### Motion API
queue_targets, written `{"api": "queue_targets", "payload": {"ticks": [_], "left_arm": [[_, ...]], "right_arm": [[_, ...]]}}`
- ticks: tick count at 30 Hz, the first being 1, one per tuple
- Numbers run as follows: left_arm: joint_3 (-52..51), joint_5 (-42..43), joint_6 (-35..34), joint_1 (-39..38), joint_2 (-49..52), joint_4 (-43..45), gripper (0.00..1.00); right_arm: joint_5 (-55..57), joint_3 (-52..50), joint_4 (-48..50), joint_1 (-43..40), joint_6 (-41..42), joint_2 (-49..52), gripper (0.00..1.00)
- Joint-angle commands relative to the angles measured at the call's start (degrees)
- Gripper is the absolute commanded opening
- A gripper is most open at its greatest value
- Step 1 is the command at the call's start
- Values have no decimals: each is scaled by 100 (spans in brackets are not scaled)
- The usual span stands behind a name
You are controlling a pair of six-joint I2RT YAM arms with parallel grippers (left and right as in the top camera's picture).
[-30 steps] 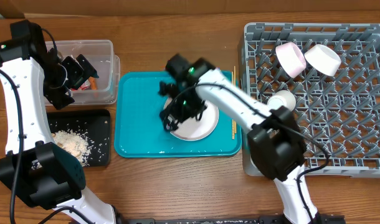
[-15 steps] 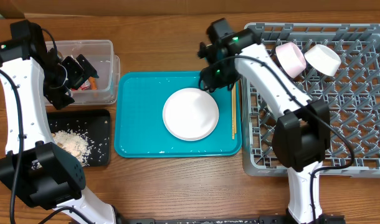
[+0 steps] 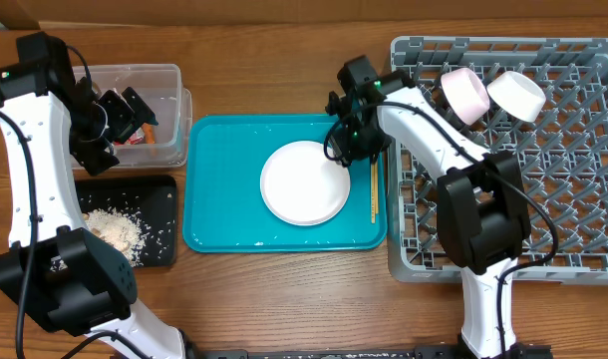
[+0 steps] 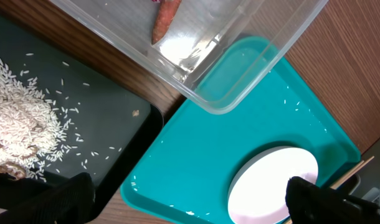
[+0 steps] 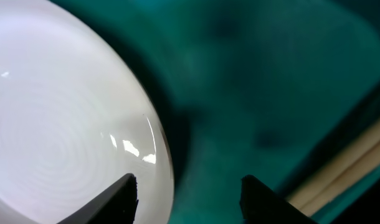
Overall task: Sort waste into correct bins and load items into the dishwasher
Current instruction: 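Grasp the white plate rim with the right gripper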
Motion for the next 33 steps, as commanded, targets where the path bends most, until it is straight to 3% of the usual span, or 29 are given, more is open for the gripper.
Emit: {"api": "queue_targets", "payload": {"ticks": [1, 10, 25, 27, 33], "left_arm": [[107, -9, 133, -13, -136, -13, 100], [107, -9, 133, -13, -136, -13, 100], [107, -9, 133, -13, -136, -13, 100], [107, -9, 133, -13, -136, -13, 100], [107, -7, 133, -13, -136, -13, 100]], "right_arm": [[-356, -269, 199, 31, 4, -94, 56], [-839, -629, 481, 59, 4, -94, 52], [-833, -645, 391, 57, 4, -94, 13], [-837, -621, 341, 57, 7, -94, 4], [-1543, 162, -387, 33, -2, -203, 4]]}}
